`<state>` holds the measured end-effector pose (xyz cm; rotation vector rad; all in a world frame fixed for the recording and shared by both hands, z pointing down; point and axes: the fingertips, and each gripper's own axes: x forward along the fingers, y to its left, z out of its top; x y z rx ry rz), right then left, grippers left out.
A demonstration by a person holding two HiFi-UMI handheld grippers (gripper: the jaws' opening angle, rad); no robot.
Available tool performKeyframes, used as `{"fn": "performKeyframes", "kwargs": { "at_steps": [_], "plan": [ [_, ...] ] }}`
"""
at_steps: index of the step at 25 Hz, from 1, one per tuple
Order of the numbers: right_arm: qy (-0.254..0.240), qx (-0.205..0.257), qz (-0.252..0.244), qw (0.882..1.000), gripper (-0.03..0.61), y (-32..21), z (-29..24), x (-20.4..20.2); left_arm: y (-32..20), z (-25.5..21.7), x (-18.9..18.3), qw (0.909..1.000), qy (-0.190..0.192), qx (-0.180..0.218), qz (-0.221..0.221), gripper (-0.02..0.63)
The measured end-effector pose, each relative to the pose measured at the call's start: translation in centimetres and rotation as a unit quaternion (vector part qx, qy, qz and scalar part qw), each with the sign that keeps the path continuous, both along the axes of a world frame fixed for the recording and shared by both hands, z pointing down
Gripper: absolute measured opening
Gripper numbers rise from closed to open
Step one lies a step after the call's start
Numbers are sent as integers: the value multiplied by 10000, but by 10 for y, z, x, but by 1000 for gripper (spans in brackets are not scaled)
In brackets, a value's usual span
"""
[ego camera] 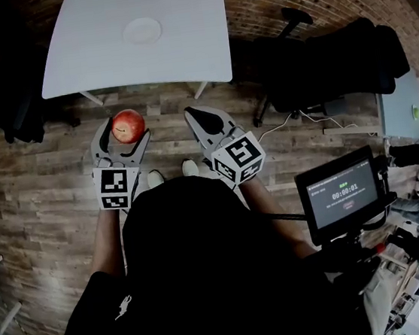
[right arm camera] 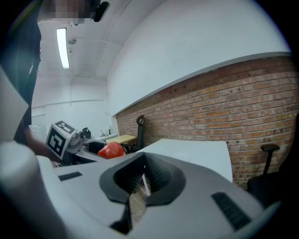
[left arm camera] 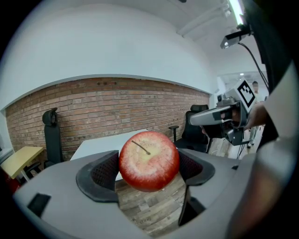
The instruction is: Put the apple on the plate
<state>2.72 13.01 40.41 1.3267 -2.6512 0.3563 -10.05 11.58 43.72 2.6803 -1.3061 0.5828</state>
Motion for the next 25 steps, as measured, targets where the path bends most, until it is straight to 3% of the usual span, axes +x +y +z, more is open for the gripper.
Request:
{"fn": "performKeyframes", "kwargs": {
  "at_steps": [18,25],
  "plan": [
    [114,296,430,9986,3,-15,-25,2,-13,-27,-2,9994,131,191,252,396],
    [195,358,609,9973,3,-28,-33,7,-28,-27,-9,9994,236,98,238,396]
  ]
}}
